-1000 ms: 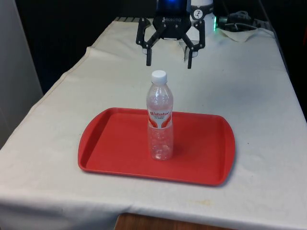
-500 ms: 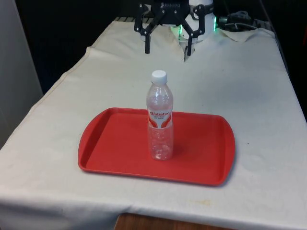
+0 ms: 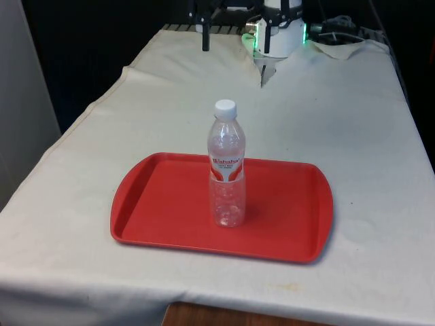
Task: Place the bottle upright on the tray.
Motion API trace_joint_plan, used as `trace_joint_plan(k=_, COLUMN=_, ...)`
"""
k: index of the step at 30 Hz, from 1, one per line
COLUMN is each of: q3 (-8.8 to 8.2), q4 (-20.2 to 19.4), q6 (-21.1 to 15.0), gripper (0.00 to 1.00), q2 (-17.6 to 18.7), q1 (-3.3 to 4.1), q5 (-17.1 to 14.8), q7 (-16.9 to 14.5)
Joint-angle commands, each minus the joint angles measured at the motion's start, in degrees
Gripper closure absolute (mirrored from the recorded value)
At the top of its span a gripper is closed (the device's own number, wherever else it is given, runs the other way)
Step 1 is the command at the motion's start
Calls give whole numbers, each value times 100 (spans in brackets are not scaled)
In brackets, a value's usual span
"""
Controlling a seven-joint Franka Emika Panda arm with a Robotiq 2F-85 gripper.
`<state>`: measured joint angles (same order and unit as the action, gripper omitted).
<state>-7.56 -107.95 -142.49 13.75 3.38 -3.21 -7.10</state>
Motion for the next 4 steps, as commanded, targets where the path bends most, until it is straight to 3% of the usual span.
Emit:
trace_joint_plan(k=1, q3=-6, q4=34, q6=126, gripper=0, q2=-34, q1=0, q5=0, q7=-17)
trace_joint_plan(k=4, q3=0, q4=80, q6=206, gripper=0, q2=-52, q1=0, q5=-17, q7=-17)
